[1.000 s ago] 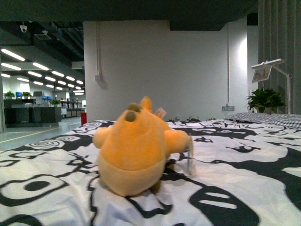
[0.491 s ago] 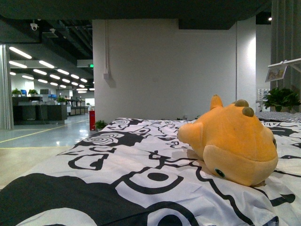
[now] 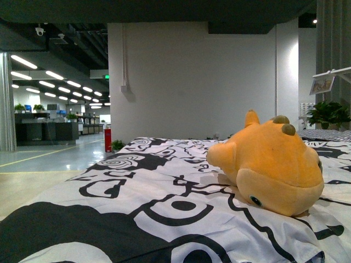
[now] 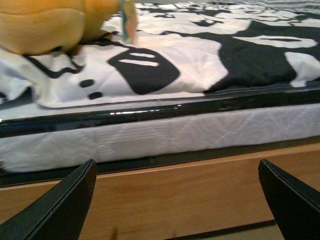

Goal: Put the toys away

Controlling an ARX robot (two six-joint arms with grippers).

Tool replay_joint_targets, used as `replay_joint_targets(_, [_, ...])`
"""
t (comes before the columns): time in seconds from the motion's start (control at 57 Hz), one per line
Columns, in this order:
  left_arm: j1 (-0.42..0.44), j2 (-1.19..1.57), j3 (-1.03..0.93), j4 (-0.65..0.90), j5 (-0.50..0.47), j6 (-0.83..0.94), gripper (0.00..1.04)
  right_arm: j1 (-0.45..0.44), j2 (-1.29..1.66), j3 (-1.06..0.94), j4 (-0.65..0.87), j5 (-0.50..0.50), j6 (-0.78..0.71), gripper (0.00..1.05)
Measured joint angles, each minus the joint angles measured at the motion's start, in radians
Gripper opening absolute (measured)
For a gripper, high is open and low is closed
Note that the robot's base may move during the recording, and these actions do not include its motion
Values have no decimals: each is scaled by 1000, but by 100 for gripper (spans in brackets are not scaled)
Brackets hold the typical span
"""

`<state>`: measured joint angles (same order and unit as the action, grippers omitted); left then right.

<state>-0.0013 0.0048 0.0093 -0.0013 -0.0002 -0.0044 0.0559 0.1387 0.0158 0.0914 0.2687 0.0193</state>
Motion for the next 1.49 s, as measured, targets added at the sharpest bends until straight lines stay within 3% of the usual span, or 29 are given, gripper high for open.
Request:
replay_joint_targets(0.421, [0, 0, 0, 0, 0, 0, 99, -146, 480, 122, 437, -219, 34, 98])
replay_joint_targets(0.667, [0, 0, 0, 0, 0, 0, 99, -119, 844, 267, 692, -181, 29, 98])
replay_joint_targets(1.0, [0, 0, 0, 0, 0, 0, 99, -71, 1068, 468, 760, -116, 5, 98])
replay_joint_targets(1.492, [0, 0, 0, 0, 0, 0, 99, 16, 1110, 624, 678, -39, 6, 98])
